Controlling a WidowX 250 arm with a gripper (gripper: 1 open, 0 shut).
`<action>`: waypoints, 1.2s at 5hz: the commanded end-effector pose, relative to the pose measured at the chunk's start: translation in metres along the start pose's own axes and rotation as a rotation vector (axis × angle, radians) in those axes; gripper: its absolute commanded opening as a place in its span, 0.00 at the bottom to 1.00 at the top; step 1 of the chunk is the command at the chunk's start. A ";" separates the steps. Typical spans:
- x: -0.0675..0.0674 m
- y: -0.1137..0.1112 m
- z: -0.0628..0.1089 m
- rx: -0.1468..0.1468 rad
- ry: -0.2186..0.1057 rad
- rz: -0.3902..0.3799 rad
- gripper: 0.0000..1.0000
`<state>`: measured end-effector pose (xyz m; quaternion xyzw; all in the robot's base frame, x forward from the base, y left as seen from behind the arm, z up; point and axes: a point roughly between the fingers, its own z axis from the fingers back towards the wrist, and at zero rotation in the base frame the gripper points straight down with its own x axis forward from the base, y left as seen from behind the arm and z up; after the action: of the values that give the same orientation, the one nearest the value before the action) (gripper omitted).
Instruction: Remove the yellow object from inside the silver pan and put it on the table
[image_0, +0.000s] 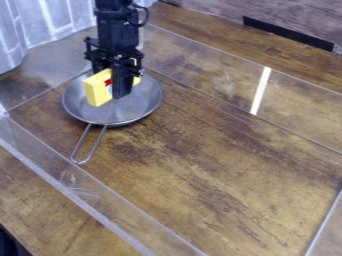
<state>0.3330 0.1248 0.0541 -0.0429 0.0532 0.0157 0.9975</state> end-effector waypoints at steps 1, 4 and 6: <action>0.002 -0.013 0.037 0.027 -0.095 -0.036 0.00; -0.001 -0.026 0.041 0.009 -0.106 -0.069 0.00; -0.007 -0.044 0.047 -0.006 -0.126 -0.099 0.00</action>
<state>0.3273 0.0877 0.0694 -0.0641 0.0387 -0.0222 0.9969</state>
